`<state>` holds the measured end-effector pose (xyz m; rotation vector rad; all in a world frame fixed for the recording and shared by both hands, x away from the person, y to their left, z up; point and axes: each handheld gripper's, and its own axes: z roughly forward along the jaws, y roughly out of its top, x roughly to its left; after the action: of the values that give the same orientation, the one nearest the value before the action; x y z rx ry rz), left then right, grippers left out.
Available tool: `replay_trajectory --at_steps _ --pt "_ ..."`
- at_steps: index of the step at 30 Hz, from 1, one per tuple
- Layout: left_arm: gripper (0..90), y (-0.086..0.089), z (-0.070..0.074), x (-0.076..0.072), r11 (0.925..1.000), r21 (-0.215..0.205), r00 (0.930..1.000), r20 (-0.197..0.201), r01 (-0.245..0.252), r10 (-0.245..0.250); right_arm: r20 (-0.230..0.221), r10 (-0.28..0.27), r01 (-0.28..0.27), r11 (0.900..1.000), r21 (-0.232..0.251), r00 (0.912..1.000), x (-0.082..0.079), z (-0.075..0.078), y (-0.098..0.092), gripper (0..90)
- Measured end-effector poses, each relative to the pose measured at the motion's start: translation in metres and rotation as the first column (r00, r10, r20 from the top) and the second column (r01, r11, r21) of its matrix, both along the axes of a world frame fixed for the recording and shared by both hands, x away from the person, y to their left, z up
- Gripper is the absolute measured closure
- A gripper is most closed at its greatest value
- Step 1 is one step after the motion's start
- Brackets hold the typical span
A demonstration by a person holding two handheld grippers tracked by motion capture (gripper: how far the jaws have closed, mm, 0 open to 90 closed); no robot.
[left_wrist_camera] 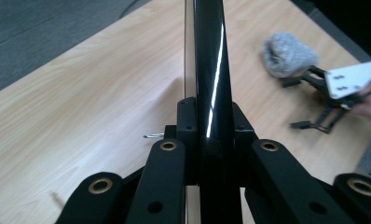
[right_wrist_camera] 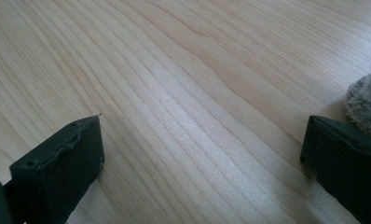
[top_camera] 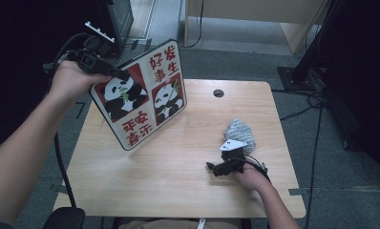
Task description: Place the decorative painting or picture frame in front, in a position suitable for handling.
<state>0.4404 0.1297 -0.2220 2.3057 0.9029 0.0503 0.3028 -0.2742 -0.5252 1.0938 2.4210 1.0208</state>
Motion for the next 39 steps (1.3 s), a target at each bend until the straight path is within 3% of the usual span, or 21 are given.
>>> replay_trajectory --at_steps 3,4,8,12,20,30,39 --pt "80.6 -0.010 -0.004 -0.009 0.9990 -0.035 0.9995 -0.017 0.027 -0.028 0.000 0.001 -0.001 1.000 0.000 1.0000 0.000 0.000 0.000 0.0" --pt "80.5 -0.015 -0.005 -0.015 0.9971 -0.066 0.9991 -0.019 0.038 -0.039 0.000 0.001 -0.001 1.000 0.000 1.0000 0.000 0.000 0.000 0.0" --pt "80.3 -0.027 -0.008 -0.026 0.9959 -0.058 0.9973 -0.018 0.070 -0.071 -0.002 0.000 0.000 1.000 0.000 1.0000 -0.001 0.000 0.000 0.0" --pt "80.2 -0.039 -0.014 -0.039 0.9956 -0.035 0.9962 0.008 0.087 -0.087 -0.003 0.000 0.000 1.000 0.000 1.0000 -0.001 0.000 0.000 0.0" --pt "79.8 -0.052 -0.020 -0.057 0.9903 -0.081 0.9935 0.001 0.113 -0.114 -0.002 0.000 0.000 1.000 0.000 1.0000 -0.001 0.000 0.000 0.0" --pt "79.3 -0.061 -0.027 -0.065 0.9854 -0.114 0.9915 -0.014 0.127 -0.129 -0.004 0.003 -0.003 1.000 0.001 1.0000 -0.002 0.000 0.000 0.0" --pt "79.4 -0.059 -0.031 -0.064 0.9878 -0.128 0.9945 -0.044 0.089 -0.095 -0.005 0.004 -0.004 1.000 0.003 1.0000 -0.002 0.000 0.000 0.0"
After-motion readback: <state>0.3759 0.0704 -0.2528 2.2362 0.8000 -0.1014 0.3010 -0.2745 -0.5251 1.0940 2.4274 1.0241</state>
